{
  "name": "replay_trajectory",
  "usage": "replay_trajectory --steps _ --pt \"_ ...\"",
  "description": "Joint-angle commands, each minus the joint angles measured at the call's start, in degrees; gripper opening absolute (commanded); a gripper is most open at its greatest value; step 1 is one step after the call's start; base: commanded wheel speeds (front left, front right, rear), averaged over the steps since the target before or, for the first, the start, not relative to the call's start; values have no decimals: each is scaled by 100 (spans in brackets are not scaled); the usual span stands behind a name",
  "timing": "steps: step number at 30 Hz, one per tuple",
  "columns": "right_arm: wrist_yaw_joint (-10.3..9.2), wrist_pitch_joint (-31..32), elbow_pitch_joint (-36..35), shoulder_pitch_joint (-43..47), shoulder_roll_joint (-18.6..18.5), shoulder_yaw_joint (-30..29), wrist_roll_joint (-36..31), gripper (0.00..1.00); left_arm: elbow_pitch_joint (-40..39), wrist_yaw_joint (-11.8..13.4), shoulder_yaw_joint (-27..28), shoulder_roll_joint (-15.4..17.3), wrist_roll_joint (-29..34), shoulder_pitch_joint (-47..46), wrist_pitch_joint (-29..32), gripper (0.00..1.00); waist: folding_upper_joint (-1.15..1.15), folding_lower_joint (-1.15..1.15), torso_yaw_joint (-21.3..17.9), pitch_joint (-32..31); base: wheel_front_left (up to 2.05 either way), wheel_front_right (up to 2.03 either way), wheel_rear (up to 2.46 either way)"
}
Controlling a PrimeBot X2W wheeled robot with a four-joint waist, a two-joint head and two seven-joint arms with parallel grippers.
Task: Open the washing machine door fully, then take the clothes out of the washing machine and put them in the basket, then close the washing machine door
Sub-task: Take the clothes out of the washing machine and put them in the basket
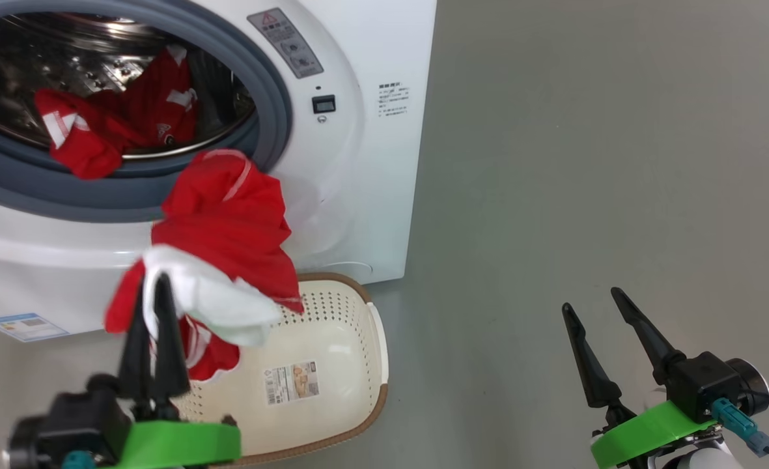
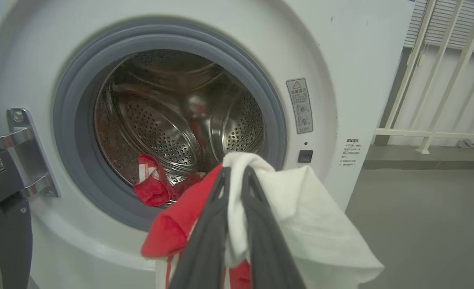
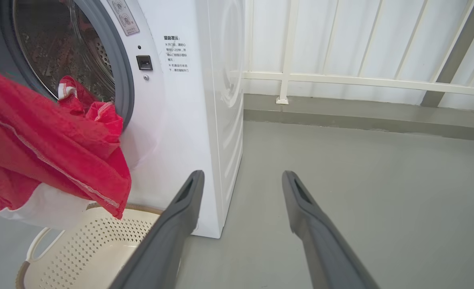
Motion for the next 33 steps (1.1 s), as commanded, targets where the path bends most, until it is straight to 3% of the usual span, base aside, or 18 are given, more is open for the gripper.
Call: replay_trajectory --steps 1,7,19,24,33 --pt "36 -37 -153 -27 -36 114 -11 100 -92 8 186 69 -39 -45 -68 0 0 0 -33 48 0 0 0" --pt "36 -37 -210 -128 -48 95 37 100 738 -247 128 -363 -228 107 -275 0 0 0 -106 282 0 0 0" --pt "36 -37 -329 -434 -74 98 135 100 2110 -1190 865 -1077 249 -405 -307 0 0 0 -270 957 0 0 0" --pt "36 -37 -427 -622 -64 91 197 100 3028 -1621 1256 -1255 406 -878 -308 0 0 0 -392 1417 0 0 0" --pt "36 -37 -510 -924 -37 137 310 100 4485 -2013 1609 -1353 450 -1568 -308 0 0 0 -561 2084 0 0 0"
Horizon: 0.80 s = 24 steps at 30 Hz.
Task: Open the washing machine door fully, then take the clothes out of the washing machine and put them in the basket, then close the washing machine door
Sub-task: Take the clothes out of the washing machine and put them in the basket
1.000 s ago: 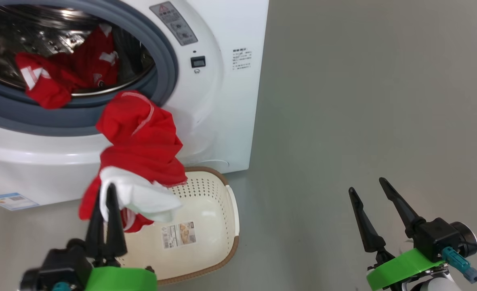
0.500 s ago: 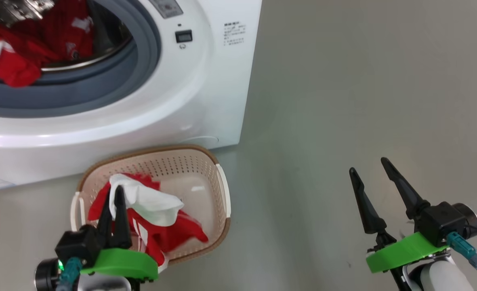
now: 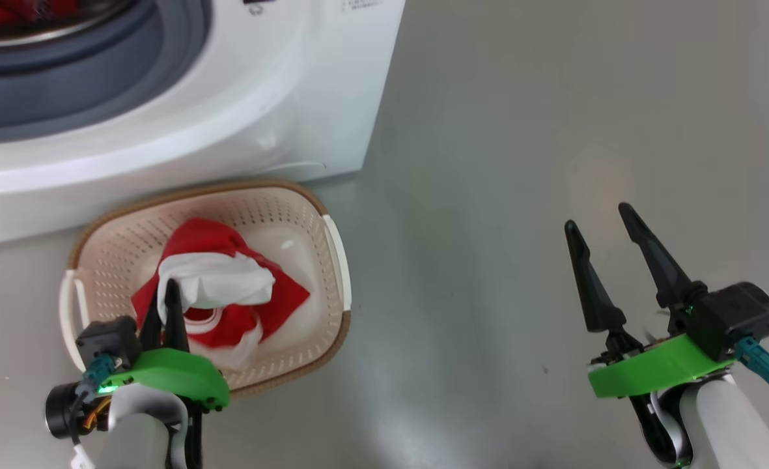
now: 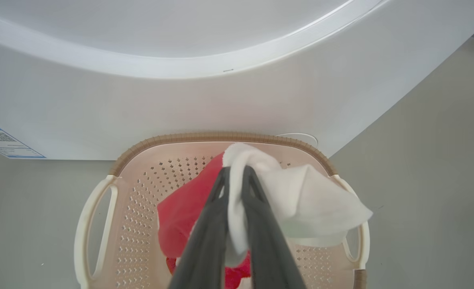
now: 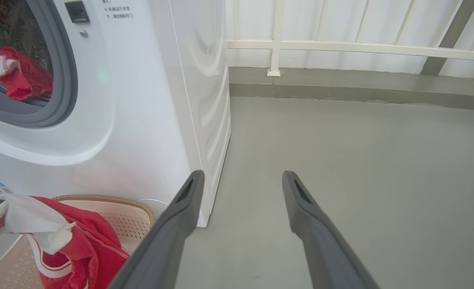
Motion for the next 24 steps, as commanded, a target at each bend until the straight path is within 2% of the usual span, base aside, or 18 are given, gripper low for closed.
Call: replay_trajectory --steps 1,6,18,19,20,22,24 --pt "36 -37 -155 -101 -25 137 52 100 157 -60 228 53 28 -101 -69 0 0 0 -160 364 0 0 0" --pt "36 -37 -154 -220 -22 155 82 100 877 -193 299 45 -167 -310 -70 0 0 0 -202 512 0 0 0" --pt "36 -37 -133 -273 -32 174 88 100 1647 -243 166 43 -504 -617 -70 0 0 0 -184 525 0 0 0" --pt "36 -37 -132 -269 -29 175 89 100 1664 -245 161 43 -511 -626 -70 10 0 0 -176 510 0 0 0" --pt "36 -37 -128 -267 -26 177 95 100 1677 -250 154 43 -526 -632 -70 35 0 0 -168 486 0 0 0" --pt "36 -37 -108 -260 -18 186 95 100 1673 -256 152 43 -566 -637 -70 100 0 0 -149 436 0 0 0" --pt "36 -37 -113 -265 -5 197 108 100 1619 -268 129 43 -556 -638 -70 100 0 0 -127 389 0 0 0"
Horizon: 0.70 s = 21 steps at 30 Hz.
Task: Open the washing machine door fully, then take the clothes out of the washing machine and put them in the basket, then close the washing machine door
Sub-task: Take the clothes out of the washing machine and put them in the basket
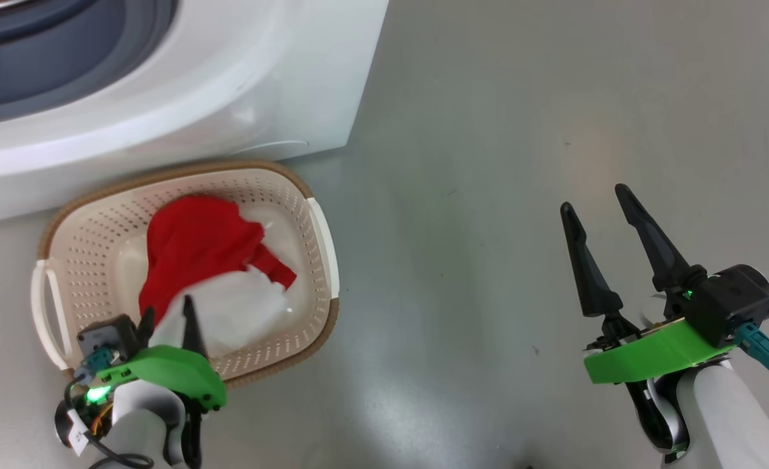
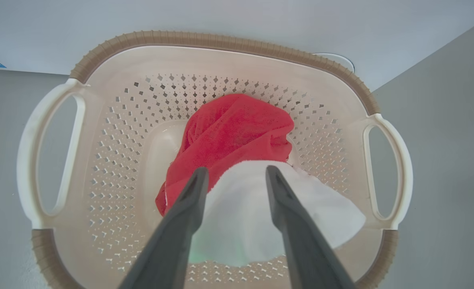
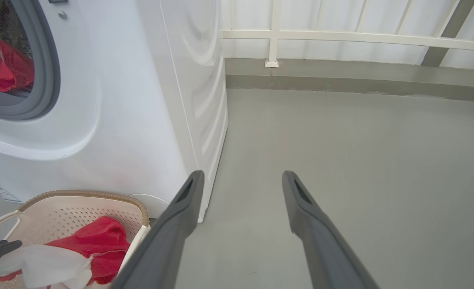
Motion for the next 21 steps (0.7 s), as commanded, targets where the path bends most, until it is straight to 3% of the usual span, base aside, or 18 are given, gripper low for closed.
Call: replay_trajectory --steps 1,9,21 --pt "36 -37 -112 -2 -9 129 48 100 -120 -52 115 70 -21 43 -70 100 0 0 39 -67 0 0 0" --pt "36 -37 -48 65 10 135 28 100 -715 -86 22 70 135 157 -70 100 0 0 226 -420 0 0 0" --pt "36 -37 109 353 45 21 -30 100 -2512 33 -258 70 574 745 -70 100 0 0 569 -1238 0 0 0"
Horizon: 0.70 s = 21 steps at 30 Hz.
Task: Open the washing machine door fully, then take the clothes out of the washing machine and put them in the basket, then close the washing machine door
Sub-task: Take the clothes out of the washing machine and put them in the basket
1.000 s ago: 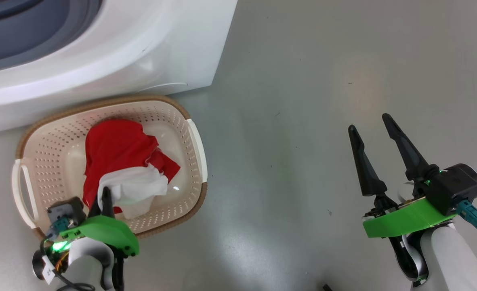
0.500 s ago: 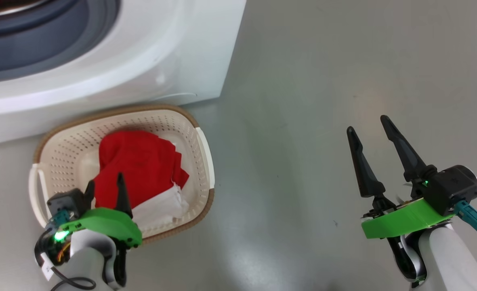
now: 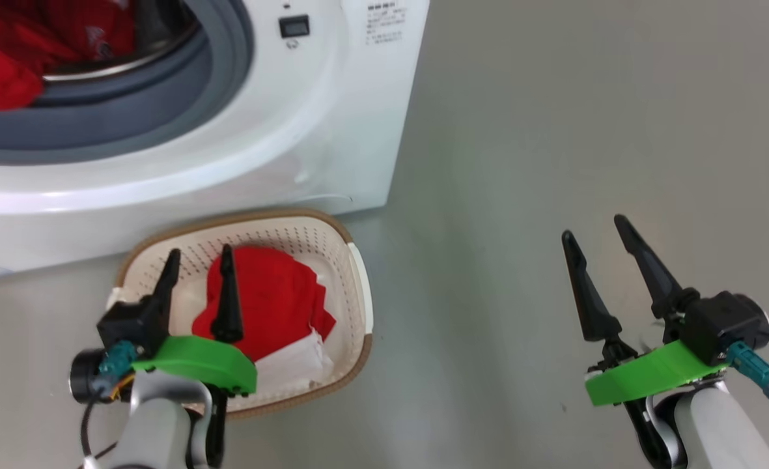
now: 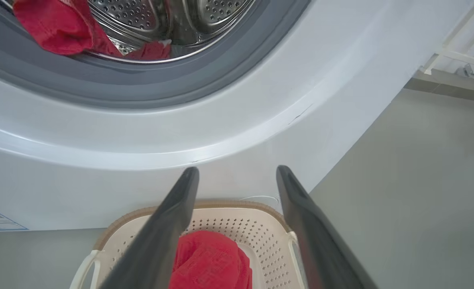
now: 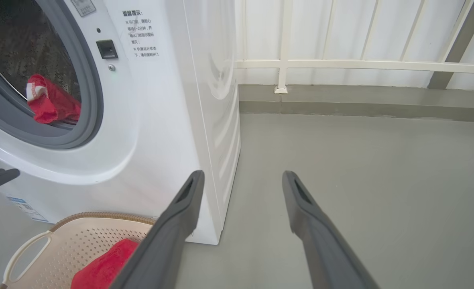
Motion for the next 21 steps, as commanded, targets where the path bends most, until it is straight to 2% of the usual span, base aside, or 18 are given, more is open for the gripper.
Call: replay_trajectory --steps 1,11,21 --pt "36 -37 -92 124 1 79 -23 100 -275 80 108 84 116 203 -69 100 0 0 198 -339 0 0 0" --pt "36 -37 -3 370 32 -84 -90 100 -1392 217 -88 88 483 713 -69 100 0 0 445 -843 0 0 0" --pt "36 -37 112 743 64 -190 -174 100 -2296 249 -223 336 586 1451 272 100 0 0 605 -1432 0 0 0"
